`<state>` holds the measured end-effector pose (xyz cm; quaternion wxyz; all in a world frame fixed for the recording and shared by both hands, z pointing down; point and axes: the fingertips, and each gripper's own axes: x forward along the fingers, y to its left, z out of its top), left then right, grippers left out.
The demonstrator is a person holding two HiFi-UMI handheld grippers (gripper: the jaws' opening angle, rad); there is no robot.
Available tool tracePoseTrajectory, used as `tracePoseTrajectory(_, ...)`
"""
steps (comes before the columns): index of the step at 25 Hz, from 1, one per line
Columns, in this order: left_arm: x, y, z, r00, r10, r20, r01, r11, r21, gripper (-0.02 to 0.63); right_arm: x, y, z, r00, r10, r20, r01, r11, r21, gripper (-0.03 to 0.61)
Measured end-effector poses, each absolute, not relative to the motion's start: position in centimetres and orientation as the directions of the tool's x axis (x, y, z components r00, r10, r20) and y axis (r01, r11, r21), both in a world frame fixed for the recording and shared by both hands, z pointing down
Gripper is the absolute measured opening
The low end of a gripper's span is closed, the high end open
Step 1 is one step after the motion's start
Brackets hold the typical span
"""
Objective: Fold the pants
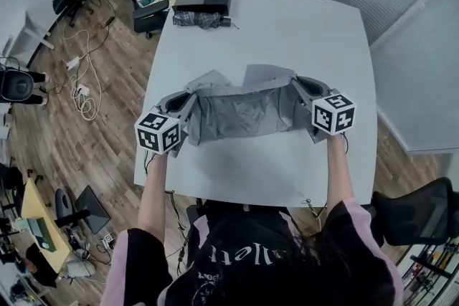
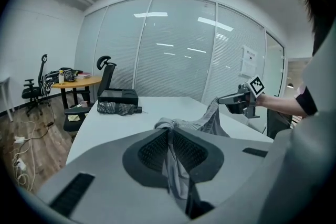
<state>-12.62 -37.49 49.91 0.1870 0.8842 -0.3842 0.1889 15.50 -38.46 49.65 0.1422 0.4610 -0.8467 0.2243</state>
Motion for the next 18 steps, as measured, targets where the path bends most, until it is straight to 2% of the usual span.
tracePoseTrajectory(9,-12.9,-43.2,58.7,0.583,-0.524,0.621,-0.752,-0.637,0.169,0.049,15.3,-45.7,58.5,-0.486,-0.65,0.584,-0.872,0.408,-0.271,0.038)
tracePoseTrajectory(18,-13.2,-41.9,65.0,0.56,-0.425,0.711,-0.769,-0.585,0.256,0.049,15.4,-44.2,64.9,-0.464,-0.573,0.675,-0.885,0.334,-0.325,0.04)
